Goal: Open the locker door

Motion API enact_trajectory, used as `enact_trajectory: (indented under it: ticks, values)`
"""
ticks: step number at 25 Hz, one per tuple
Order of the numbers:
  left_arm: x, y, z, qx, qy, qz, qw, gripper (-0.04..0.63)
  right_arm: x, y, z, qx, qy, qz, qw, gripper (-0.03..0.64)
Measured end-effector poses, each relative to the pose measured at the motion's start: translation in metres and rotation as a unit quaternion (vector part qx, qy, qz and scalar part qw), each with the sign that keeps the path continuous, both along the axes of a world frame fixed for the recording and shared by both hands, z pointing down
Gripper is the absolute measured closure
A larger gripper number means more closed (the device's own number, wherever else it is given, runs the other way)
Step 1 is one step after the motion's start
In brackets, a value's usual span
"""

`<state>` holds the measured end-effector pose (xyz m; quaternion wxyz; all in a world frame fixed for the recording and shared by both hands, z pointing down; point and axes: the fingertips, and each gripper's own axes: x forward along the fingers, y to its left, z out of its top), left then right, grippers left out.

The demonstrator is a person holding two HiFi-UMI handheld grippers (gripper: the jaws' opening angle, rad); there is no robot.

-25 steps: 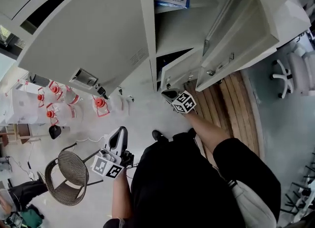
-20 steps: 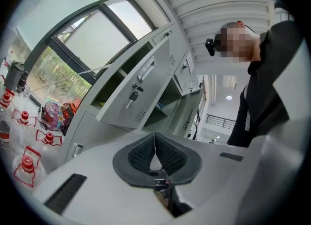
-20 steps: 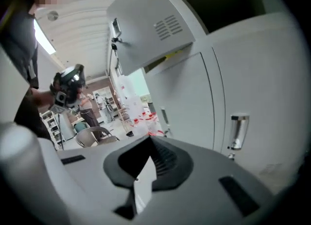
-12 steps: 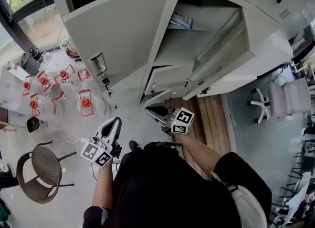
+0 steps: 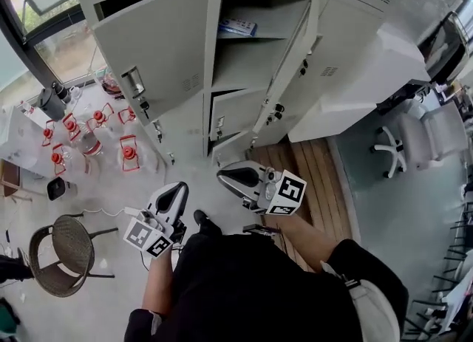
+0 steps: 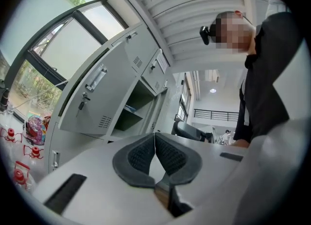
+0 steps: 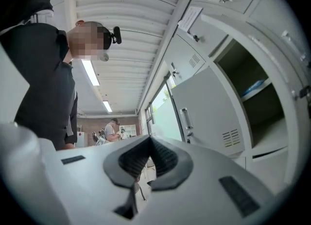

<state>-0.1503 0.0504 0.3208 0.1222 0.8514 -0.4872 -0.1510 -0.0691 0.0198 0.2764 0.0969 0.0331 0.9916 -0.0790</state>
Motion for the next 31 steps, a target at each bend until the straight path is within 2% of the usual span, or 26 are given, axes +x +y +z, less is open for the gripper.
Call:
enact_trajectory:
  ticks: [6, 12, 18, 21, 31]
  values:
    - [0.065, 0.049, 0.003, -0.013, -0.029, 0.052, 0.9981, 0.578, 0.05, 0.053, 0.001, 0.011, -0.005, 0.026, 1.0, 0.604]
    - [0.101, 0.074, 0.004, -0.015, -0.046, 0.09, 0.9948, 0.578, 0.089, 0.082, 0.01, 0.0, 0.0, 0.057, 0.998, 0.606]
    - [0.121, 0.083, -0.014, 0.006, -0.056, 0.108, 0.9925, 0.578, 0.104, 0.098, -0.001, 0.017, -0.004, 0.057, 0.998, 0.606]
    - [0.127, 0.091, -0.012, 0.004, -0.056, 0.112, 0.9921, 0.578, 0.108, 0.107, -0.002, 0.027, 0.002, 0.05, 0.998, 0.606]
    - [0.146, 0.097, -0.012, -0.002, -0.053, 0.129, 0.9902, 0.578, 0.131, 0.11, 0.008, 0.017, 0.033, 0.048, 0.998, 0.606]
